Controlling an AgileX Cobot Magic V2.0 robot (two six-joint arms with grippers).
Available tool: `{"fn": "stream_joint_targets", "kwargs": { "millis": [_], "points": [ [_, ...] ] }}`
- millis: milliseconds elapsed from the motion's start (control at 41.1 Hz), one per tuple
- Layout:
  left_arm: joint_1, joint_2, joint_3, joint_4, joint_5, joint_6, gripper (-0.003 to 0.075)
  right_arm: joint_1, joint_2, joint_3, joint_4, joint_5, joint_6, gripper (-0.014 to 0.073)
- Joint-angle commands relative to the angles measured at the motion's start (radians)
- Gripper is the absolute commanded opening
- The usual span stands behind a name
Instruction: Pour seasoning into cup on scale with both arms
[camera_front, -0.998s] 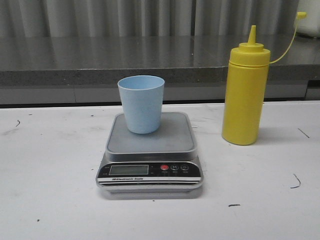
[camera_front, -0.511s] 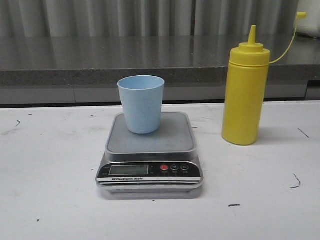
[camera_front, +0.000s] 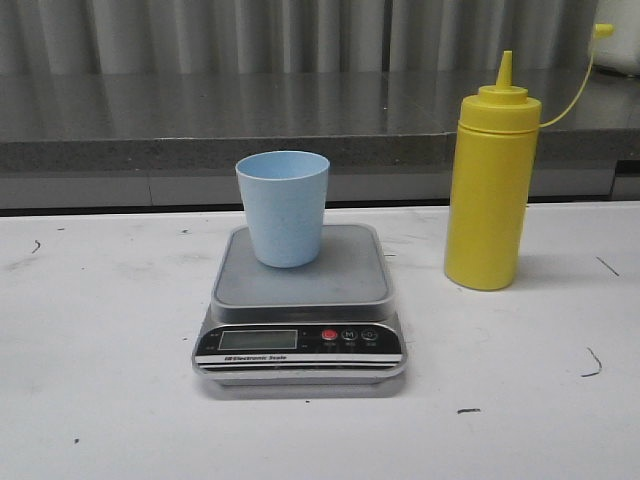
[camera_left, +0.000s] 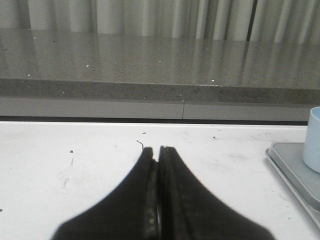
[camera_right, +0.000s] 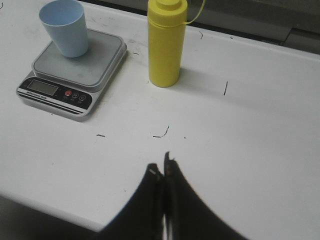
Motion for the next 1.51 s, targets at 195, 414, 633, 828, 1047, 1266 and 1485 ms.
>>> {"fn": "stream_joint_targets", "kwargs": {
  "millis": [195, 414, 633, 828, 1047, 1266, 1485],
  "points": [
    [0.017, -0.019, 0.026, -0.016, -0.171, -0.009, -0.002, 0.0, 0.011, -0.022, -0.008, -0.071, -0.001, -0.0118],
    [0.017, -0.019, 0.026, -0.016, -0.169, -0.009, -0.002, 0.0, 0.011, -0.022, -0.008, -0.071, -0.001, -0.0118],
    [0.017, -0.019, 0.026, -0.016, -0.169, -0.009, -0.002, 0.0, 0.011, -0.022, -0.008, -0.071, -0.001, -0.0118],
    [0.017, -0.019, 0.026, -0.016, -0.169, -0.009, -0.002, 0.0, 0.011, -0.022, -0.008, -0.071, -0.001, -0.0118],
    [0.017, -0.019, 0.026, -0.016, -0.169, -0.009, -0.002, 0.0, 0.011, -0.022, -0.008, -0.071, -0.001, -0.0118],
    [0.017, -0.019, 0.026, -0.016, -0.169, -0.009, -0.002, 0.0, 0.011, -0.022, -0.008, -0.071, -0.001, -0.0118],
    [0.017, -0.019, 0.026, -0.016, -0.169, -0.009, -0.002, 0.0, 0.011, -0.022, -0.008, -0.071, -0.001, -0.0118]
  ]
}}
